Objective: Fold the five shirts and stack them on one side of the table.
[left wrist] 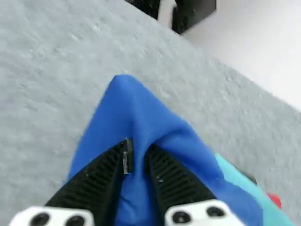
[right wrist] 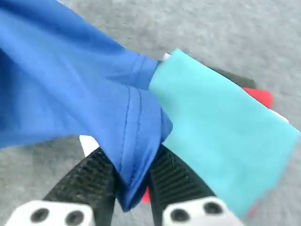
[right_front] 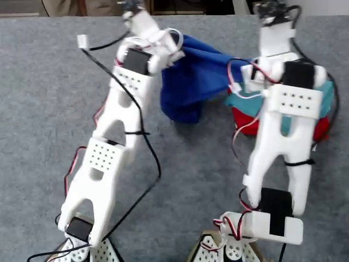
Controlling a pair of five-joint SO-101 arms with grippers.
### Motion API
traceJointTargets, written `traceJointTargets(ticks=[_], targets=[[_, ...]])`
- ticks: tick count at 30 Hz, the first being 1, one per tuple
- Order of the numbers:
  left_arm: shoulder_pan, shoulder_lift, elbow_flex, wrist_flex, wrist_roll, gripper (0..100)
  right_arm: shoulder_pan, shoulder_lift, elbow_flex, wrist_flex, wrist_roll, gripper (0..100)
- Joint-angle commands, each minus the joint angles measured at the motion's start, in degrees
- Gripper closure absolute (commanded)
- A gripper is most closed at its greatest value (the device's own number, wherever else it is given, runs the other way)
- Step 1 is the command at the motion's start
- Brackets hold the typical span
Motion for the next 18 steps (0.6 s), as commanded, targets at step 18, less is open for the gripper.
traceJointTargets(ticks=[18], targets=[[-19.7, 9.5, -2.5, 1.8, -7.6, 94, -21.3, 18.5, 6.6, -24.9, 0.5, 99.6]])
